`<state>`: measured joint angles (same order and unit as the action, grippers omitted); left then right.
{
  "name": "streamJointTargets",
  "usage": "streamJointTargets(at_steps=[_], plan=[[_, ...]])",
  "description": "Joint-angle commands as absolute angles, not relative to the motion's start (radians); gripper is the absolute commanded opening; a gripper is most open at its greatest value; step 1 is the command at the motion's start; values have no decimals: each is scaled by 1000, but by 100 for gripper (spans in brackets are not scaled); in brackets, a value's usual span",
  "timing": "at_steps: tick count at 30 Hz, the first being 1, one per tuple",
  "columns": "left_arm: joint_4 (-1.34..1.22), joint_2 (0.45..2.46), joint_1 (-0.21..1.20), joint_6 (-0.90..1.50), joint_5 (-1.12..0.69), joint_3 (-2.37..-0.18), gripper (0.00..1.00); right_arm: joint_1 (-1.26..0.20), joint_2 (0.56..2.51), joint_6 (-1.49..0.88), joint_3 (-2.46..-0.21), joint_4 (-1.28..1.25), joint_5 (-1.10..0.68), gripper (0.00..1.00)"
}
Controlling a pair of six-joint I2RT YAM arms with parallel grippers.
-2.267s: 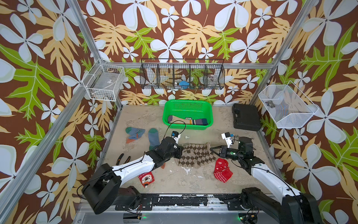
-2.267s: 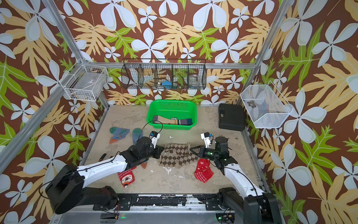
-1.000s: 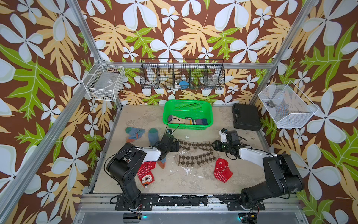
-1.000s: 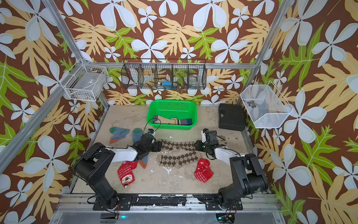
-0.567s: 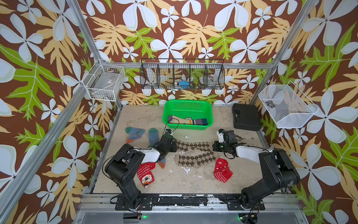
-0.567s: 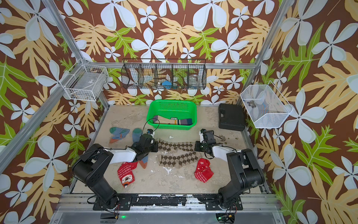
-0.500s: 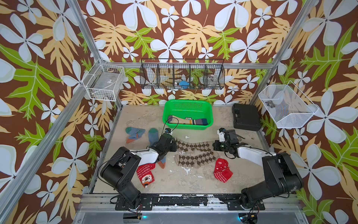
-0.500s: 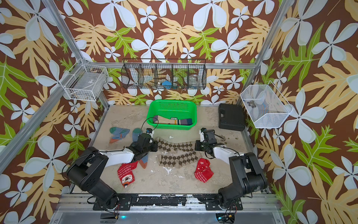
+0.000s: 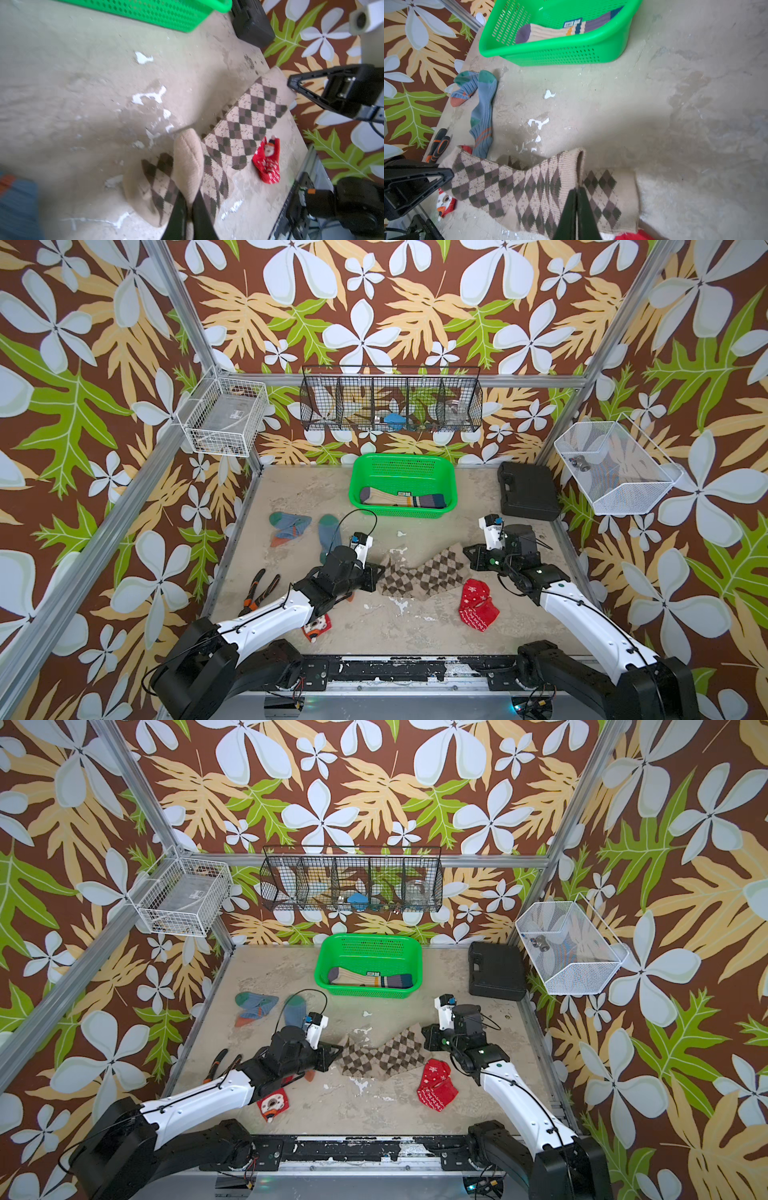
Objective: Place the socks together as a pair
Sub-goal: Place the sock in the sock.
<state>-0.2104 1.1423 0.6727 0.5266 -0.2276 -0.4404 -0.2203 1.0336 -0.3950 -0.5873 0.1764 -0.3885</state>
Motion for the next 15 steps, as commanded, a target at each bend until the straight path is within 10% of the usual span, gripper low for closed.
streamJointTargets(at_steps=[1, 7, 11, 15], plan=[[-222, 1141, 686, 570, -244, -412, 0, -218, 1043, -418, -551, 161, -379, 0], [-255, 1232, 685, 548, -210, -425, 2, -202, 1147, -410, -506, 94, -357, 0], [-321, 1341, 684, 551, -191, -423, 45, -176, 1176, -405, -486, 65, -355, 17], [-351, 1396, 686, 562, -220, -421, 63, -176, 1169, -396, -498, 90, -279, 38]])
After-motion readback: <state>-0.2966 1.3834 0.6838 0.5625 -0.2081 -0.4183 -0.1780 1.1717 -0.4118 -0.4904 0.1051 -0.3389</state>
